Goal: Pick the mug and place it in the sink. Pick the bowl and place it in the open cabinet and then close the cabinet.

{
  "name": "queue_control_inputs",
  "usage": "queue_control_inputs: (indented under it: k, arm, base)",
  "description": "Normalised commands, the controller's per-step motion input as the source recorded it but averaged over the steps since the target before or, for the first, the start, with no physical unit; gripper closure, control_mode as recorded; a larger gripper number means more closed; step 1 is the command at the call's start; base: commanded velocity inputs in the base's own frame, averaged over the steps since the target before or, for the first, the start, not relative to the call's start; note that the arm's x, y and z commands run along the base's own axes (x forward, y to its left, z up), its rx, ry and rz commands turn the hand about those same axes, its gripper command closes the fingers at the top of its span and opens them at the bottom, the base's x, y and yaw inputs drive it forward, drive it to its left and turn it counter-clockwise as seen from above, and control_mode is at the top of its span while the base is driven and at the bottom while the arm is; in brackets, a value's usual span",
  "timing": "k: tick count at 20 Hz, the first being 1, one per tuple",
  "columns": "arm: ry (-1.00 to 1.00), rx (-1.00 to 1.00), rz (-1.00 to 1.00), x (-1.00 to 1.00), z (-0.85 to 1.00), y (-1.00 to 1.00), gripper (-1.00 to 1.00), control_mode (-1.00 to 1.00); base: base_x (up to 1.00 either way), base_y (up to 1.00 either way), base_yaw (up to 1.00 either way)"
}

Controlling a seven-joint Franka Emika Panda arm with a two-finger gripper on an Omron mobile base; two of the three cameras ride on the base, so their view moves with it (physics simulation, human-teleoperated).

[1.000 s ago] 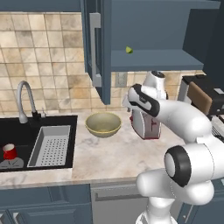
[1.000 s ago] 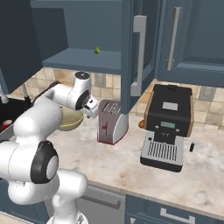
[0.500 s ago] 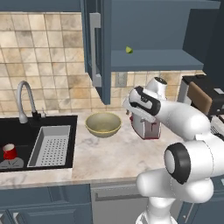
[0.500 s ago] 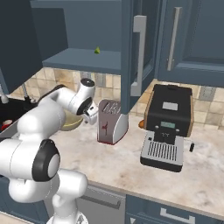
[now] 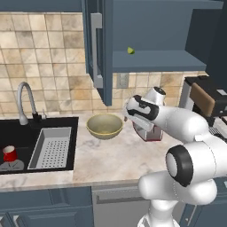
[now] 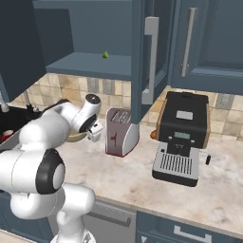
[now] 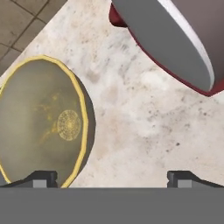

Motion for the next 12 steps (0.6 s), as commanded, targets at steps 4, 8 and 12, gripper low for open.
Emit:
queue_control_inputs:
  k: [4, 8, 12]
  arm:
    - [0.0, 0.01, -0.06, 0.0, -0.2, 0.21, -1.0, -1.0]
    - [0.0, 0.0, -0.06, 0.07, -0.12, 0.17, -1.0, -1.0]
    - [0.0, 0.0, -0.06, 0.09, -0.05, 0.16, -1.0, -1.0]
  base:
    - [0.0, 0.0, 0.0]
    - [0.0, 0.0, 0.0]
    - [0.0, 0.0, 0.0]
